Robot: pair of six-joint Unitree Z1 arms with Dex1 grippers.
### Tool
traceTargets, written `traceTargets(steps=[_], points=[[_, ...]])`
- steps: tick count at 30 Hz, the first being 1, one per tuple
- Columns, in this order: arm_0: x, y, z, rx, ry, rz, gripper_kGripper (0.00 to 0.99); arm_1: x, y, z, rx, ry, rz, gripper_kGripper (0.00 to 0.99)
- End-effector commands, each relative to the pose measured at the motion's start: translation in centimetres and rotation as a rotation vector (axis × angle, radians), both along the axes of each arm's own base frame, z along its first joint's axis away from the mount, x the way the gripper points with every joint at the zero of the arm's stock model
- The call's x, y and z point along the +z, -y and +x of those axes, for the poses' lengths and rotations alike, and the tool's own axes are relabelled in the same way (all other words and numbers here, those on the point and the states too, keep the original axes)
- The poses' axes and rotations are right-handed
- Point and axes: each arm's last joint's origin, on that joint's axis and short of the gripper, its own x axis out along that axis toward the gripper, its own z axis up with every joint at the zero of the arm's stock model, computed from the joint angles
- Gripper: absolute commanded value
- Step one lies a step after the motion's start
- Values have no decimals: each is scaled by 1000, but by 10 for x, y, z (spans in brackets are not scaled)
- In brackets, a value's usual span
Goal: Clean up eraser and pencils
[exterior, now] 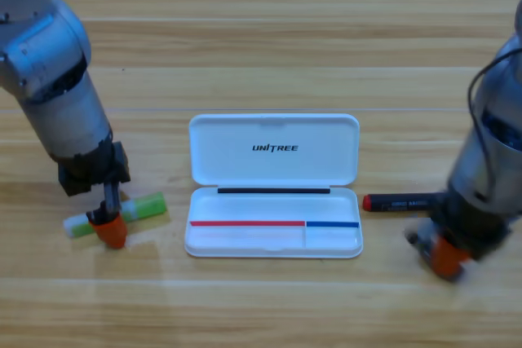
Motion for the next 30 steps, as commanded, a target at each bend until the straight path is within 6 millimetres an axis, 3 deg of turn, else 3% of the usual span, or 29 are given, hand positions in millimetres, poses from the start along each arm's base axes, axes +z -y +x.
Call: traceTargets(steps=[1, 5, 8, 10, 12, 18, 26, 30], points=[[-24, 3, -4, -3, -42, 40, 948, 52, 1, -42, 604, 5, -45, 0], [-24, 3, -5, -7, -35, 36, 798, 66, -11, -44, 866, 64, -77, 0], [-22, 3, -5, -16, -30, 34, 561, 65, -28, -39, 1004, 78, -72, 0], [-21, 4, -4, -30, -31, 34, 339, 60, -43, -34, 1046, 76, -58, 0], [-19, 6, 0, -49, -47, 39, 0, 54, -56, -29, 1071, 67, -40, 0], [9, 6, -1, -42, -20, 18, 0, 38, -85, -18, 1098, 52, -20, 0], [93, 1, -11, -57, 34, -14, 0, 9, -104, -5, 1103, 19, -36, 0], [117, -2, -16, -74, 61, -30, 0, 3, -107, 4, 1092, 47, -48, 0]])
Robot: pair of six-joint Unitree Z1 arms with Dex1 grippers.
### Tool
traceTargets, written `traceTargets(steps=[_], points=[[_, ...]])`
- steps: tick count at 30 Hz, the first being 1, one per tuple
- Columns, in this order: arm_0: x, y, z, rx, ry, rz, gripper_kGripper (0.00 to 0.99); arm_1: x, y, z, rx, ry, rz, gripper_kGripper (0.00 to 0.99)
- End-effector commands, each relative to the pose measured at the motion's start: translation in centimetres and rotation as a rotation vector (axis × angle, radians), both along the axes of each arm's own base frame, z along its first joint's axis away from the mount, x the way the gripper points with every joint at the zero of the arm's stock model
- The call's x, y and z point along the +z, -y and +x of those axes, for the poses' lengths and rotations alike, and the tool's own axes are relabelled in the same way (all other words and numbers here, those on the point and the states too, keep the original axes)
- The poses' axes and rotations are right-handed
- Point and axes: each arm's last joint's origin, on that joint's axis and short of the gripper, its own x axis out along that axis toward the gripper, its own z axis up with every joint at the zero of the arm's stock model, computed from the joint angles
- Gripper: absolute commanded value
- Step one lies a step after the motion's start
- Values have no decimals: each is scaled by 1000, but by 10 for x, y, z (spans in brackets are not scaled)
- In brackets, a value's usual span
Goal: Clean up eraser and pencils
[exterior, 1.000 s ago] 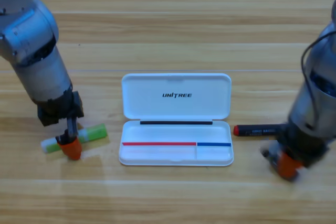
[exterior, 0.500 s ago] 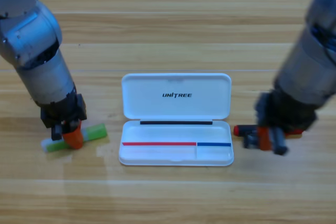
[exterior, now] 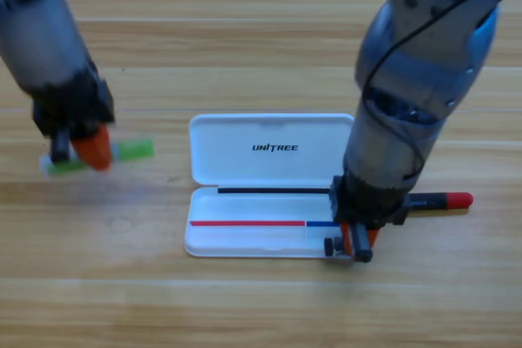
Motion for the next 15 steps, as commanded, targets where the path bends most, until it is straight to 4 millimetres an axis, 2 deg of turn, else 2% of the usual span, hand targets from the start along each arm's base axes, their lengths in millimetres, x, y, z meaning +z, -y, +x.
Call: traceTargets(steps=[1, 15], points=[[28, -5, -11, -32, 34, -17, 0, -32, -16, 7, 14, -6, -33, 0], [22, -8, -17, -38, -3, -15, 0, -31, -9, 27, -31, 55, -18, 0]])
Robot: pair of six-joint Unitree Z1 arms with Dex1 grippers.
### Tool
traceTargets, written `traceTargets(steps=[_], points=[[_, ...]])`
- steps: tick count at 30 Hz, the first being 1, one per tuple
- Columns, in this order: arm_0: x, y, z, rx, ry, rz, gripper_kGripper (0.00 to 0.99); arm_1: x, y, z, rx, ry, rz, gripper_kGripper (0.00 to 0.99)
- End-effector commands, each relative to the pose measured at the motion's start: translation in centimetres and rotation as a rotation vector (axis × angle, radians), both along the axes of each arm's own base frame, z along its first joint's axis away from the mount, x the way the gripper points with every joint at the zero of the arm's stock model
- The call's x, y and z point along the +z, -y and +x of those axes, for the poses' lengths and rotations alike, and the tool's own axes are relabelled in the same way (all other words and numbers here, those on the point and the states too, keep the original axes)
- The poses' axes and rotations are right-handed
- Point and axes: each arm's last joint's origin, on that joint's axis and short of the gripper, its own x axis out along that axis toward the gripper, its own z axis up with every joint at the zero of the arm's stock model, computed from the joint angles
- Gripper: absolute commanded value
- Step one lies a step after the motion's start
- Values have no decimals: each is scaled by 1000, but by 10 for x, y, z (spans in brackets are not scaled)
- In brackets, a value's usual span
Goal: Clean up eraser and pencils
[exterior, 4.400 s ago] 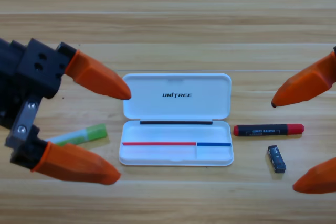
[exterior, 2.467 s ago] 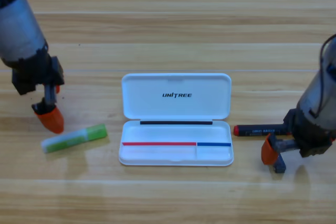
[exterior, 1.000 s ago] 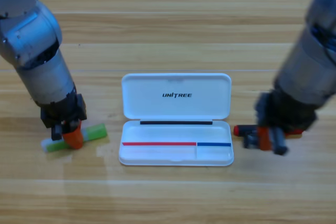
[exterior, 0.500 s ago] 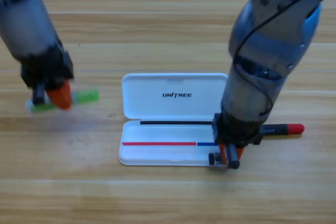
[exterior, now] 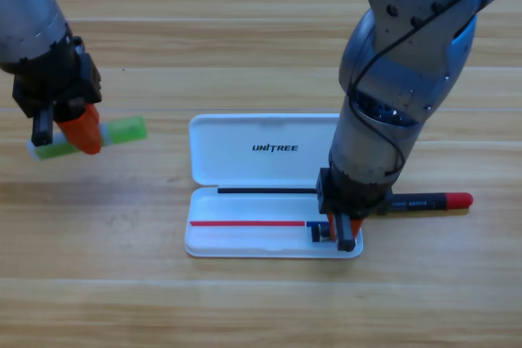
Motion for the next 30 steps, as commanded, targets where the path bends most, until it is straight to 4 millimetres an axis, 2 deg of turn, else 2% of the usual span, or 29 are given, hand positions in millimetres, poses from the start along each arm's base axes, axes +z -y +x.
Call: traceTargets(steps=[1, 7, 10, 12, 13, 16, 19, 21, 22, 25, 28, 30], points=[[-10, -1, -6, -18, -44, 15, 0, -23, 3, 17, -28, -3, -33, 0], [-14, -1, -7, -18, -51, 20, 0, -26, 5, 18, -35, -9, -40, 0], [-16, -1, -7, -18, -54, 21, 0, -26, 5, 19, -37, -6, -44, 462], [-18, -1, -7, -19, -58, 20, 0, -18, 8, 18, -41, 4, -33, 831], [-19, -1, -7, -19, -59, 21, 0, -9, 11, 16, -41, 16, -19, 902], [-21, -1, -7, -19, -61, 19, 0, 35, 31, 1, -42, 54, 47, 943], [-21, -1, -7, -20, -61, 17, 0, 83, 61, -21, -12, 82, 113, 948], [-16, 2, -9, -29, -45, 7, 0, 103, 86, -31, 3, 103, 134, 953], [-11, 4, -11, -37, -34, -1, 0, 107, 99, -34, 28, 103, 128, 953], [0, 17, -17, -77, -16, -24, 0, 100, 126, -28, 13, 90, 90, 962], [1, 36, -21, -133, -20, -32, 0, 72, 137, -5, -32, 44, 30, 988], [-6, 51, -23, -168, -42, -35, 0, 50, 137, 12, -46, 11, -3, 988]])
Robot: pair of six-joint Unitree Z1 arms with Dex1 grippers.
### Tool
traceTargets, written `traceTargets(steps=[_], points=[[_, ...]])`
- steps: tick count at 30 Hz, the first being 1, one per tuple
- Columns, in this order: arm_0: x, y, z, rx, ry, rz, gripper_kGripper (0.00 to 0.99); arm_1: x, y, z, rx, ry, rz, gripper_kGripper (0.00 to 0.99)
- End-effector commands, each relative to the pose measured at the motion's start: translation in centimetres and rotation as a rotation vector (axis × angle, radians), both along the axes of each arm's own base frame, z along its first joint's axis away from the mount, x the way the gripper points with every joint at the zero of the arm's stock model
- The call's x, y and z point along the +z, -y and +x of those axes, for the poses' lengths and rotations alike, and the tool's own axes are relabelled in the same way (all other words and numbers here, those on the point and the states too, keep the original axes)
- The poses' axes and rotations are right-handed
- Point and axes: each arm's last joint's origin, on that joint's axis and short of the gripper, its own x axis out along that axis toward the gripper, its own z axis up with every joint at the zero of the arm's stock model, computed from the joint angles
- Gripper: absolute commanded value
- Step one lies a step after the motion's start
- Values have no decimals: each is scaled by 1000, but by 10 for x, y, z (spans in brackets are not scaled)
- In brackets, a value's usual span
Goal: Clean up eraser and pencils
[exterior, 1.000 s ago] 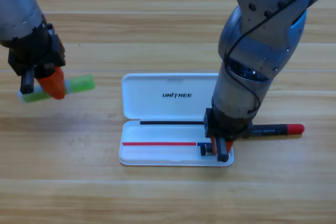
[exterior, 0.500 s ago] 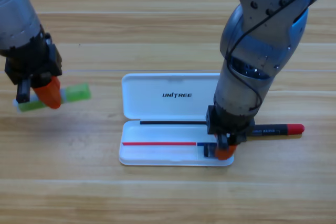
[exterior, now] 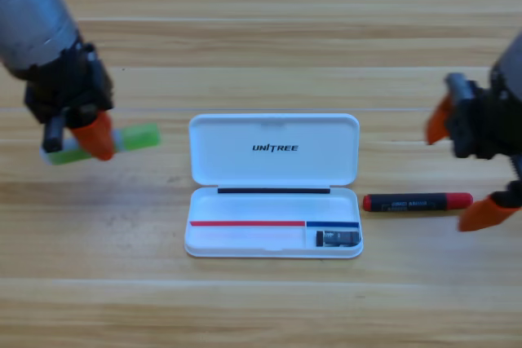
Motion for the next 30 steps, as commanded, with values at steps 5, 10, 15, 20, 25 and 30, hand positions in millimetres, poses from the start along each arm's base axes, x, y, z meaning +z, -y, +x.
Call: traceTargets(steps=[5, 10, 15, 20, 25, 30], points=[[-26, 84, -17, -199, -71, 0, 0, -97, 9, 85, -118, -161, -159, 982], [-47, 120, -15, -243, -100, 10, 0, -122, -8, 106, -113, -184, -158, 976], [-68, 144, -9, -259, -119, 27, 0, -136, -18, 119, -112, -179, -154, 937], [-82, 153, -2, -260, -130, 42, 0, -147, -23, 127, -107, -174, -169, 881], [-94, 159, 3, -258, -141, 57, 0, -152, -23, 128, -93, -179, -192, 808], [-103, 162, 5, -256, -152, 68, 0, -155, -21, 125, -73, -212, -224, 431]])
